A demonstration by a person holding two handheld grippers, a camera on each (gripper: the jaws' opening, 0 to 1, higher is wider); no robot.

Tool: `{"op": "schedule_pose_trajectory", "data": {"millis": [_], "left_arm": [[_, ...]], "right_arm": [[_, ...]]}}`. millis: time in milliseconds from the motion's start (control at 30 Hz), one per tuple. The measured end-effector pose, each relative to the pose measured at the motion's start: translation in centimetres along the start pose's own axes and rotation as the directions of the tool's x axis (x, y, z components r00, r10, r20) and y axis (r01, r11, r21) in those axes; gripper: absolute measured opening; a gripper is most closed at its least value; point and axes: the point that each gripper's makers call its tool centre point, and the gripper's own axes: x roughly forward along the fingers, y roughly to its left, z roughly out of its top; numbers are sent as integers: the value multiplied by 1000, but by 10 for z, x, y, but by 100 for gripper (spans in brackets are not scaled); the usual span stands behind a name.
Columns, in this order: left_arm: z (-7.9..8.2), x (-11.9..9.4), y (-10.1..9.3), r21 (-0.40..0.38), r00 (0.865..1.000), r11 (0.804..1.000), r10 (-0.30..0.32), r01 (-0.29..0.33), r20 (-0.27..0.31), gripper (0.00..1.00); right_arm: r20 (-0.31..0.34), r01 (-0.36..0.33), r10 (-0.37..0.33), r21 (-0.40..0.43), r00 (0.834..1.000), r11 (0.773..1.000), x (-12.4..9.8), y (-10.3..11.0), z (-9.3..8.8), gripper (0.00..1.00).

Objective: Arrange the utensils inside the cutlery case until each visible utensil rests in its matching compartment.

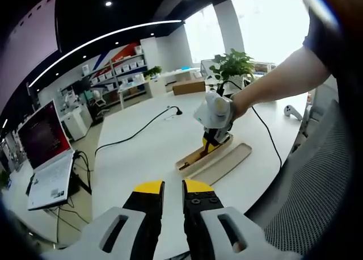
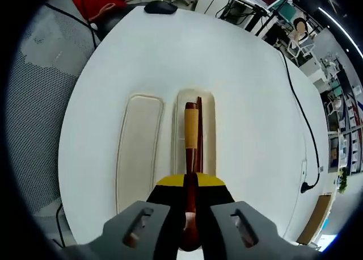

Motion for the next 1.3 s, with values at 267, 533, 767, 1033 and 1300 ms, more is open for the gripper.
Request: {"op": "schedule_pose_trajectory", "data": {"millis": [267,533,767,1033,1300], "left_arm": [[-2,1,-2,4,1000,1000,-8,8,-10,12],[-2,2,-5,7,1000,1000,-16,17,-19,12],[-3,2,-6,5,999,1000,-20,20,-25,12],[-3,2,-7,8,999,1000,-25,26,-28,12],[-3,2,-8,9,999,1000,-26,26,-33,12]], "right_arm": [[-5,-15,15,-6,1000,1000,5,1,1,1],[-6,-22,22,-13,1000,1000,10,0,2,1],[3,-26,27,-2,1000,1000,13,-1,4,1],[15,-33,33,2,999,999,13,-1,7,1],[10,-48,48,-8,999,999,17,0,7,1]]}}
